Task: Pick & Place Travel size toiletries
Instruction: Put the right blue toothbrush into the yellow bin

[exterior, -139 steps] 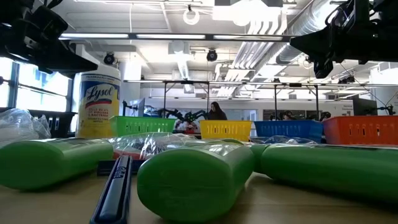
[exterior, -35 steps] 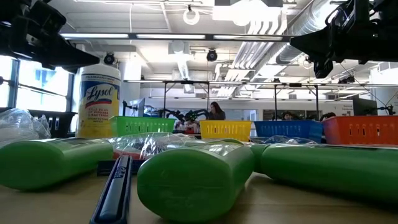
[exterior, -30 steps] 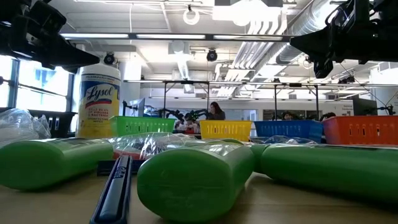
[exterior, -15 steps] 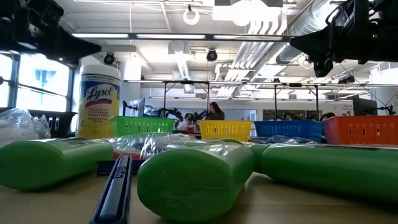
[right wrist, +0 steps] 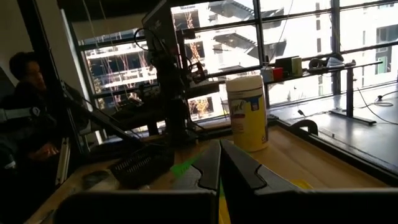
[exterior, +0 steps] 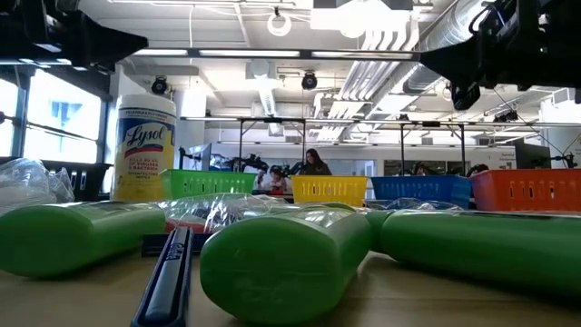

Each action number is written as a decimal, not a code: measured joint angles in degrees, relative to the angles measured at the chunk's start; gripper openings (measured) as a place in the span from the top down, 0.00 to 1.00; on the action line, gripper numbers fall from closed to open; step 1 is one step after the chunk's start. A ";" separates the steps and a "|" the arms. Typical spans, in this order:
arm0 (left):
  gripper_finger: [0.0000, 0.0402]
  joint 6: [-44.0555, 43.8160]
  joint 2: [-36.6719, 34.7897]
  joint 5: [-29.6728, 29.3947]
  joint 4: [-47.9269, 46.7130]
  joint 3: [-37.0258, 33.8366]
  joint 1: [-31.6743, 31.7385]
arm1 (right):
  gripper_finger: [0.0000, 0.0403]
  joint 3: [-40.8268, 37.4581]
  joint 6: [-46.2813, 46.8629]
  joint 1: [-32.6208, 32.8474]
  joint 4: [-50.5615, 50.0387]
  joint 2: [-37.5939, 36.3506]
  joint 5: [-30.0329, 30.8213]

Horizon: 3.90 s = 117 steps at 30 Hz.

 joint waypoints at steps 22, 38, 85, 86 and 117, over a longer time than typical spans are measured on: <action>1.00 0.21 0.02 0.02 -3.08 0.00 0.00 | 0.99 41.20 21.30 18.02 -71.08 15.65 5.69; 1.00 0.19 0.02 0.04 -3.11 -0.02 0.00 | 0.98 52.29 57.81 39.89 -82.06 41.41 6.21; 1.00 0.82 0.00 0.04 -2.74 -0.07 0.00 | 0.58 52.29 80.69 34.86 -79.07 61.29 -5.31; 1.00 0.82 0.00 0.04 -2.74 -0.07 0.02 | 0.61 52.29 80.52 34.86 -79.08 61.29 -4.92; 1.00 0.80 0.00 0.05 -2.72 -0.07 0.00 | 0.99 59.61 43.80 34.24 -70.42 46.09 18.99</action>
